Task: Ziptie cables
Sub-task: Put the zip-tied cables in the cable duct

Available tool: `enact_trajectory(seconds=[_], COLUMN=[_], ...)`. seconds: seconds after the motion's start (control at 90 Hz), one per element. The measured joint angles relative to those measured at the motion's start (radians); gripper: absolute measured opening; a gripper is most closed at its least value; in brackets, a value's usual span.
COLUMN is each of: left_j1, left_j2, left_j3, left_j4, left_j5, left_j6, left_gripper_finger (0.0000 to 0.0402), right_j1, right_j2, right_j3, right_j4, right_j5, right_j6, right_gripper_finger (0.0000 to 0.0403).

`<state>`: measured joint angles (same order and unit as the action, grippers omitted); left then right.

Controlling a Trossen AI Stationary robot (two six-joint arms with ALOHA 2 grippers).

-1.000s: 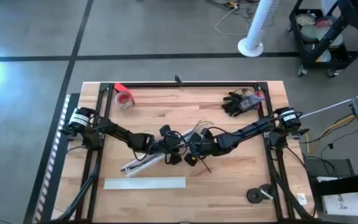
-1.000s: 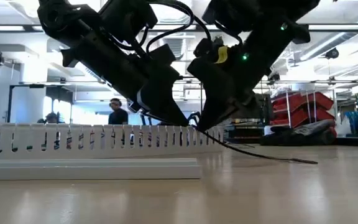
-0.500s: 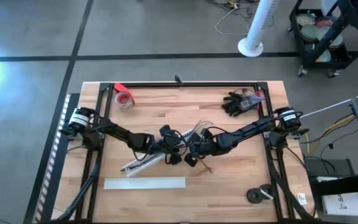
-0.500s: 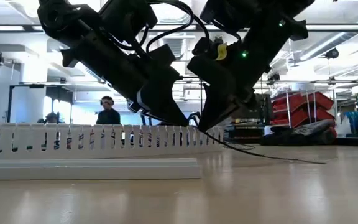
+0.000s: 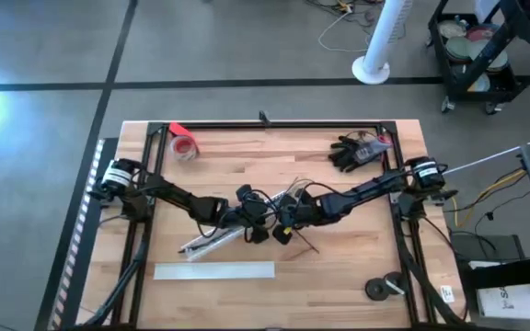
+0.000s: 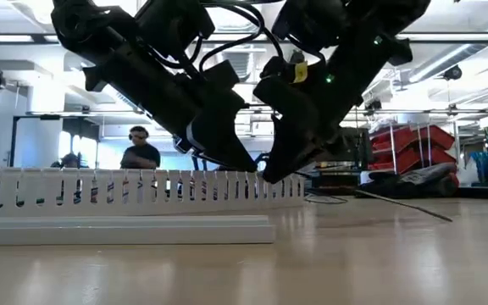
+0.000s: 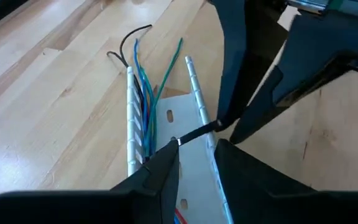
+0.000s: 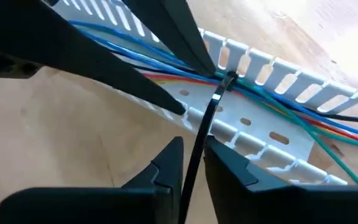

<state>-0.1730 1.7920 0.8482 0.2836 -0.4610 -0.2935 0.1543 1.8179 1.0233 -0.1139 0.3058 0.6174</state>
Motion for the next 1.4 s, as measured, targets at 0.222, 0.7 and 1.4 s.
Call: enact_trajectory(seconds=[0.222,0.7,1.4], left_j1=[0.000,0.000,0.000], left_j2=[0.000,0.000,0.000], left_j3=[0.000,0.000,0.000], left_j4=[-0.001,0.004,0.011], left_j5=[0.000,0.000,0.001], left_j6=[0.000,0.000,-0.004], left_gripper_finger=[0.0098,0.0098,0.0098], right_j1=[0.000,0.010,0.047], right_j2=[-0.012,-0.003,-0.001], right_j3=[0.000,0.003,0.006], right_j4=[-0.038,-0.079,-0.064], right_j5=[0.001,0.036,0.065], right_j6=[-0.033,-0.077,-0.172], right_gripper_finger=[0.0003,0.0000,0.0000])
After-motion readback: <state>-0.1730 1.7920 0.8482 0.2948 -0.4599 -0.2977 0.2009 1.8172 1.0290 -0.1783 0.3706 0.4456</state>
